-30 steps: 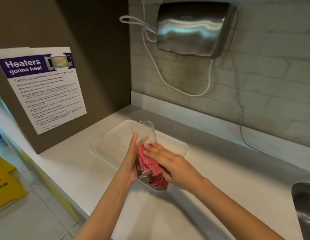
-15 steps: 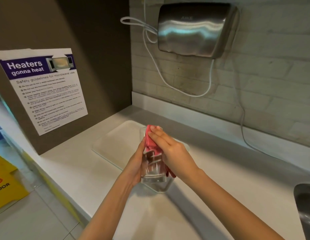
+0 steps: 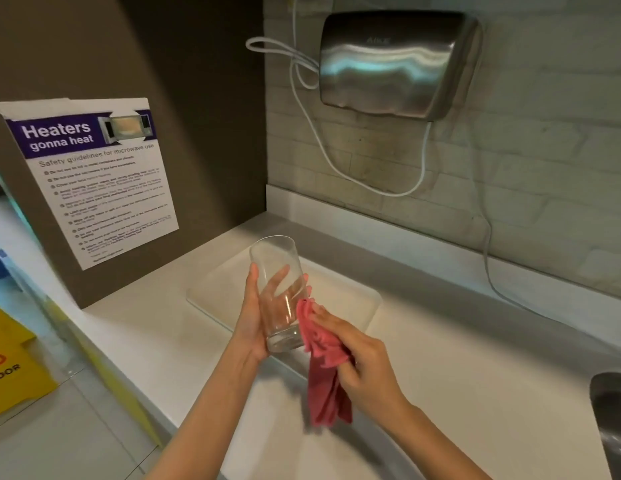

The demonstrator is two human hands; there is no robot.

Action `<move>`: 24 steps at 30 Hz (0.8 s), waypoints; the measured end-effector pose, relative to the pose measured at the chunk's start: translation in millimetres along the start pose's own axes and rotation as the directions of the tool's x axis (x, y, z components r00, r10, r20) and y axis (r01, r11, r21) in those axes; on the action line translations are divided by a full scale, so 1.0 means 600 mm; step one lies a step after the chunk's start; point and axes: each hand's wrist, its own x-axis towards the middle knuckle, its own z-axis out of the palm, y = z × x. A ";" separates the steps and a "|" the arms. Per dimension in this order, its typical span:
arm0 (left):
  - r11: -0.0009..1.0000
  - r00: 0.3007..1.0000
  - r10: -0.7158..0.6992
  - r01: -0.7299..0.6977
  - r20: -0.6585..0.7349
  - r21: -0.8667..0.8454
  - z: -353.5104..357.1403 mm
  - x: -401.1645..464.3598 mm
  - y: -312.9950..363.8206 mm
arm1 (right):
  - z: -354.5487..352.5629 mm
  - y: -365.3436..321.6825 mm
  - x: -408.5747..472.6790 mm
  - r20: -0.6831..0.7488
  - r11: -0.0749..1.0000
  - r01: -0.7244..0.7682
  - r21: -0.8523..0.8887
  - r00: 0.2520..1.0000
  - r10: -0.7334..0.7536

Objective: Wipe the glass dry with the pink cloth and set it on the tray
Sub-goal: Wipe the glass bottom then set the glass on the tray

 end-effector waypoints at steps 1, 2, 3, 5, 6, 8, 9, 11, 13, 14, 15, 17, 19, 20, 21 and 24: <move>0.997 1.000 -0.010 0.010 0.007 -0.073 0.000 0.000 -0.004 | -0.001 0.000 0.002 -0.065 0.994 -0.079 0.074 0.994 0.084; 0.990 1.000 -0.013 0.014 0.011 -0.141 0.001 0.000 -0.006 | -0.002 0.001 0.005 -0.117 0.979 -0.148 0.141 0.979 0.165; 0.979 1.000 -0.007 0.010 0.015 -0.206 0.002 0.000 -0.007 | -0.003 0.002 0.008 -0.167 0.958 -0.210 0.197 0.955 0.244; 0.954 1.000 0.016 -0.018 -0.010 -0.299 0.008 0.000 -0.004 | -0.003 0.017 0.010 -0.251 0.871 -0.328 0.366 0.867 0.431; 0.947 0.999 0.025 -0.036 -0.039 -0.318 0.012 -0.002 0.000 | -0.004 0.023 0.011 -0.255 0.772 -0.378 0.511 0.791 0.556; 0.935 0.995 0.022 -0.055 -0.098 -0.351 0.023 -0.004 0.008 | -0.005 0.027 0.009 -0.191 0.586 -0.412 0.698 0.681 0.707; 0.925 0.993 0.014 -0.058 -0.118 -0.375 0.031 -0.005 0.010 | -0.004 0.024 0.007 -0.192 0.577 -0.404 0.710 0.676 0.711; 0.903 0.986 -0.023 -0.049 -0.163 -0.427 0.051 -0.005 0.012 | 0.002 0.008 0.012 -0.281 0.701 -0.367 0.612 0.728 0.626; 0.873 0.982 -0.068 -0.028 -0.178 -0.487 0.075 -0.004 0.011 | 0.010 -0.012 0.025 -0.389 0.848 -0.244 0.471 0.805 0.448; 0.859 0.980 -0.092 -0.012 -0.177 -0.512 0.086 -0.001 0.008 | 0.013 -0.022 0.037 -0.417 0.885 -0.176 0.431 0.831 0.368; 0.850 0.979 -0.113 0.007 -0.169 -0.527 0.094 0.003 0.002 | 0.016 -0.029 0.050 -0.429 0.911 -0.129 0.392 0.850 0.305; 0.842 0.978 -0.157 0.059 -0.137 -0.537 0.108 0.005 -0.010 | 0.020 -0.036 0.076 -0.430 0.961 -0.112 0.251 0.877 0.215; 0.851 0.981 -0.165 0.091 -0.099 -0.516 0.118 0.005 -0.018 | 0.022 -0.033 0.094 -0.384 0.991 -0.128 0.040 0.914 0.134; 0.861 0.981 -0.158 0.080 -0.114 -0.502 0.120 0.004 -0.019 | 0.023 -0.029 0.096 -0.342 0.993 -0.098 -0.073 0.937 0.067; 0.868 0.978 -0.148 0.058 -0.145 -0.493 0.120 0.002 -0.020 | 0.024 -0.022 0.094 -0.278 0.983 -0.040 -0.181 0.960 -0.012; 0.956 0.929 -0.132 0.027 -0.345 -0.292 0.109 -0.001 -0.018 | 0.018 0.005 0.066 -0.035 0.924 0.160 -0.348 0.982 -0.183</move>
